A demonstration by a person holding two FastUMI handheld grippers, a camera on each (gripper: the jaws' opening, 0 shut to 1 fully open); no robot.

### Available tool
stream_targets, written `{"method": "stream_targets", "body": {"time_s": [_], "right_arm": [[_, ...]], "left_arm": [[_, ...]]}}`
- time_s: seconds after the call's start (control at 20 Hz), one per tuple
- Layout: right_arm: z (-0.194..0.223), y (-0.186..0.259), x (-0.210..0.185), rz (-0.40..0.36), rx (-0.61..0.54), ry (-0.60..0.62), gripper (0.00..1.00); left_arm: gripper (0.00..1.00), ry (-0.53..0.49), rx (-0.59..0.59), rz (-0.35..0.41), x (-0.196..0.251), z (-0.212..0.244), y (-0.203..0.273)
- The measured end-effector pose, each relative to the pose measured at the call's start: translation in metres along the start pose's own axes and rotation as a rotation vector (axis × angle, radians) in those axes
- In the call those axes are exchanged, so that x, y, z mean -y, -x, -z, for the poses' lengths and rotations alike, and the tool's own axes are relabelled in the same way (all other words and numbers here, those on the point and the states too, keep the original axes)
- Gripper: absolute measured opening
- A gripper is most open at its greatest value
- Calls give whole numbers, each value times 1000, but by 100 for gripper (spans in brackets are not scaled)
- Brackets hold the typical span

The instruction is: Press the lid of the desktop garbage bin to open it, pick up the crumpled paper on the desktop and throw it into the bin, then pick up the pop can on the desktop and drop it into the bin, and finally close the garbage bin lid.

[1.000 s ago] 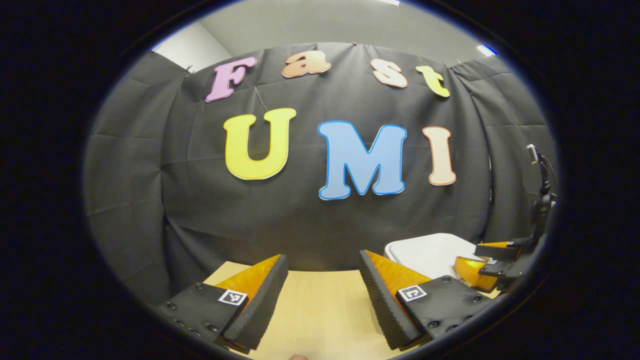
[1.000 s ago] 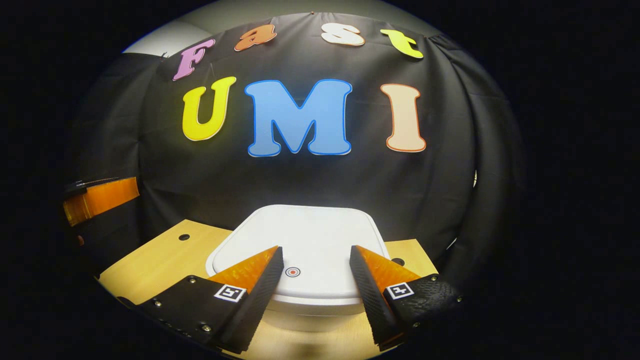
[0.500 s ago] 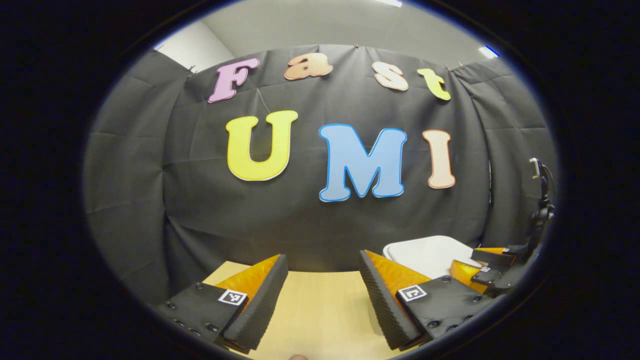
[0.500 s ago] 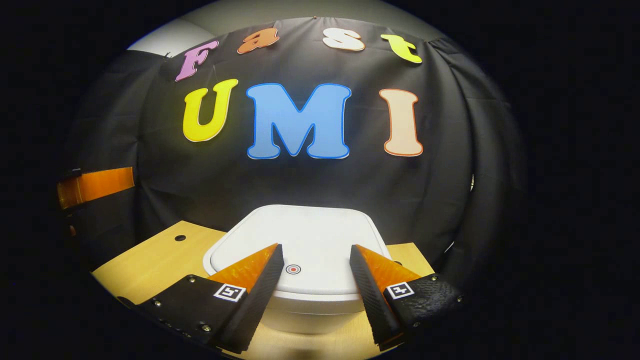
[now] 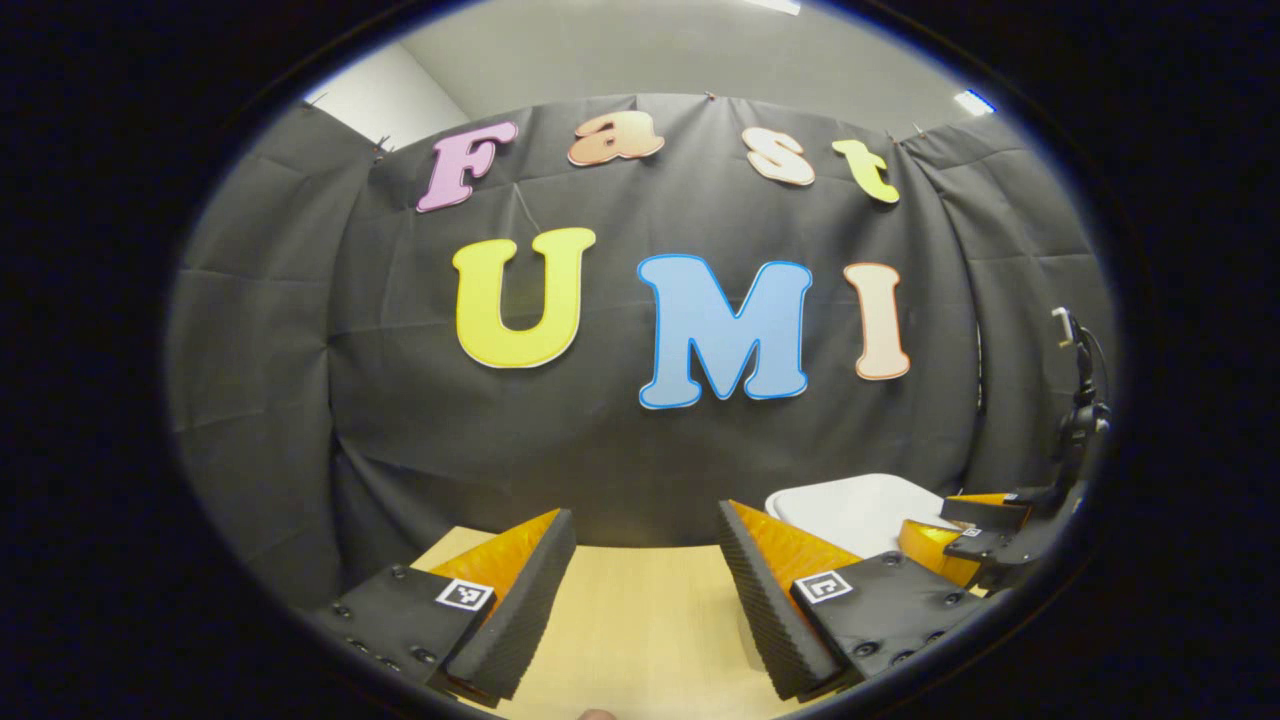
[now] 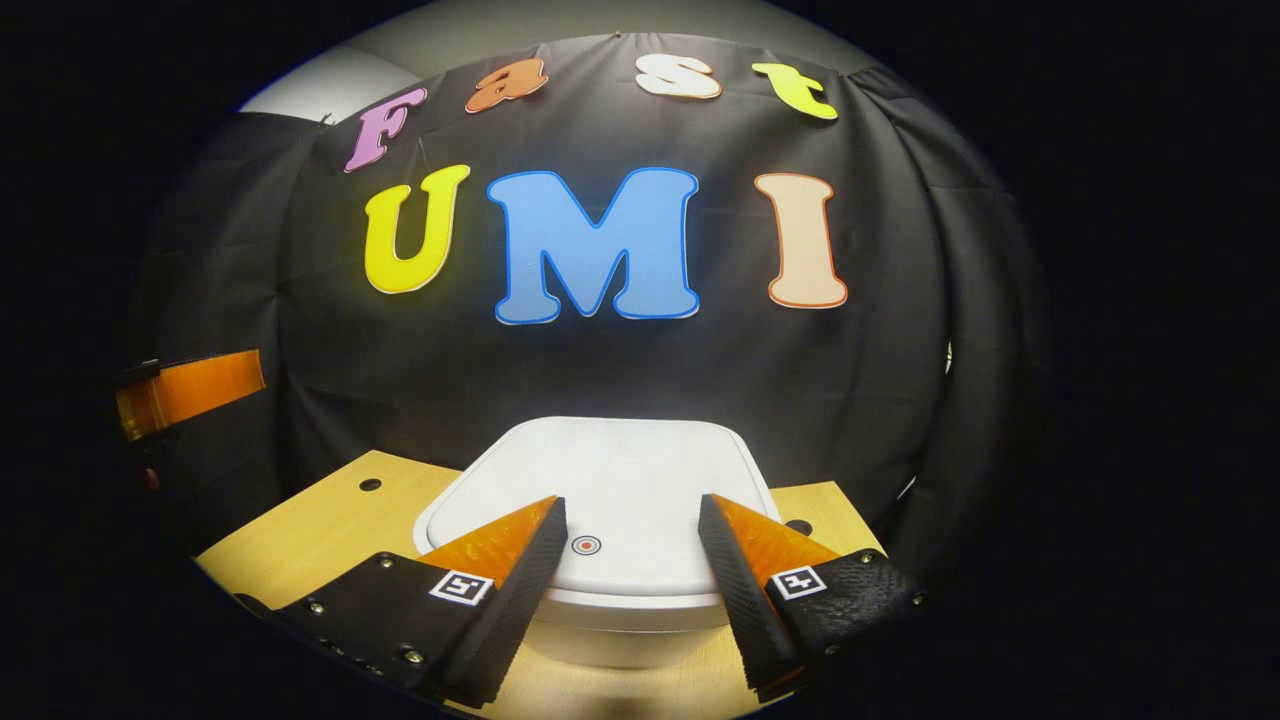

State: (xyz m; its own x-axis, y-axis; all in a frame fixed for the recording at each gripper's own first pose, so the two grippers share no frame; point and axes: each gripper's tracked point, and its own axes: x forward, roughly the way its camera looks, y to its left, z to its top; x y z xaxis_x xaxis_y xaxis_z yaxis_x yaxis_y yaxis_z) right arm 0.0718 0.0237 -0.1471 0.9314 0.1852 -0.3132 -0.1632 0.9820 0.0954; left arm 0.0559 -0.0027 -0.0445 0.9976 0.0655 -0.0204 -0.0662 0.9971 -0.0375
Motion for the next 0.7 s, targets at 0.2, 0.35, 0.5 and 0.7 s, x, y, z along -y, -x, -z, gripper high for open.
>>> {"method": "stream_targets", "body": {"time_s": [0.2,0.35,0.5,0.7], "right_arm": [[-4,2,3,10,4,33,86],[-25,11,5,16,50,31,86],[-54,20,5,27,110,21,86],[-97,40,3,33,203,2,86]], "left_arm": [[96,-3,17,5,3,-8,-1],[96,-7,34,7,4,-17,0],[96,-13,58,12,6,-26,3],[96,-7,84,20,9,-38,7]]}}
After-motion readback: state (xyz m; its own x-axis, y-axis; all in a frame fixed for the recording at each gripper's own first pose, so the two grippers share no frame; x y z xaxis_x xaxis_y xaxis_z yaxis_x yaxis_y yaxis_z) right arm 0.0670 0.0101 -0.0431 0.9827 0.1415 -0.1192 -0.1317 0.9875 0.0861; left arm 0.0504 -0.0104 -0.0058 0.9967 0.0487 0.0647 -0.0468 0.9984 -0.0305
